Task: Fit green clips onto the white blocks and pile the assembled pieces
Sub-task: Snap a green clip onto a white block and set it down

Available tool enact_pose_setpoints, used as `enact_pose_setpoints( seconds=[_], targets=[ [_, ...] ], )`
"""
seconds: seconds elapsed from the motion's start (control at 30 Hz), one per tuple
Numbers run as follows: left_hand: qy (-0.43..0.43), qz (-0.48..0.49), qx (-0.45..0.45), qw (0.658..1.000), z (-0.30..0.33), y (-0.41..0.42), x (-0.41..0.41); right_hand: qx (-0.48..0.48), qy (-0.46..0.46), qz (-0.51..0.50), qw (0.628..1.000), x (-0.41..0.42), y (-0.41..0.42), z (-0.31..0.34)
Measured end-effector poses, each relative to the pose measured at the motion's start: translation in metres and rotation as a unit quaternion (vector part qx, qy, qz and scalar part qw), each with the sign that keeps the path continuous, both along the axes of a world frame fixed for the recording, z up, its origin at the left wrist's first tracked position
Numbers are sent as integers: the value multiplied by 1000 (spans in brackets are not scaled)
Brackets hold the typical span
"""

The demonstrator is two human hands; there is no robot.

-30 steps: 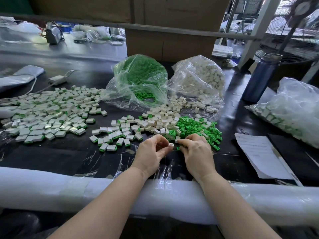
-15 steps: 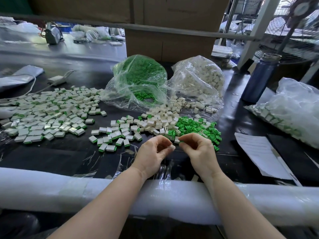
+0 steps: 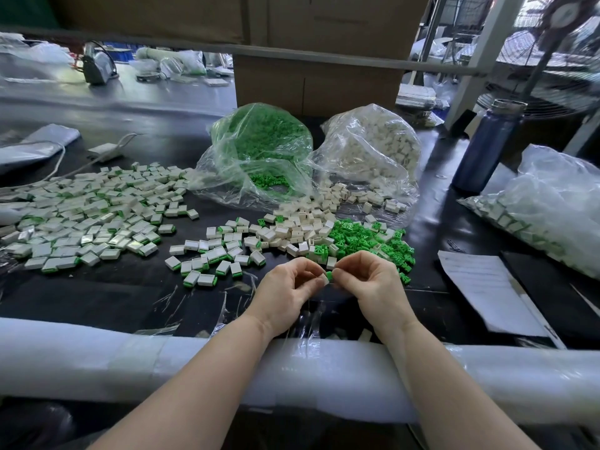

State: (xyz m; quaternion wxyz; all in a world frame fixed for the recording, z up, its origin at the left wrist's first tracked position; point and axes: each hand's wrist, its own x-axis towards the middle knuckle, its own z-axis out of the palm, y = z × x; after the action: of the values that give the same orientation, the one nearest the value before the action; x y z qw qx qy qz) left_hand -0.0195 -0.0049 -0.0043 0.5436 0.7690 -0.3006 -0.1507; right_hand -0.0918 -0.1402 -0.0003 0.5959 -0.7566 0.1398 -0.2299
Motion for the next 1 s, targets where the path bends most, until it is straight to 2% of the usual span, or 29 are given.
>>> enact_pose_setpoints(
  seconds=[0.63, 1.0],
  targets=[
    [25, 3, -23, 999, 3, 1, 0, -11, 30, 30, 999, -1, 2, 1],
    [4, -17, 15, 1000, 0, 3, 0, -31, 53, 51, 997, -3, 2, 3]
  ],
)
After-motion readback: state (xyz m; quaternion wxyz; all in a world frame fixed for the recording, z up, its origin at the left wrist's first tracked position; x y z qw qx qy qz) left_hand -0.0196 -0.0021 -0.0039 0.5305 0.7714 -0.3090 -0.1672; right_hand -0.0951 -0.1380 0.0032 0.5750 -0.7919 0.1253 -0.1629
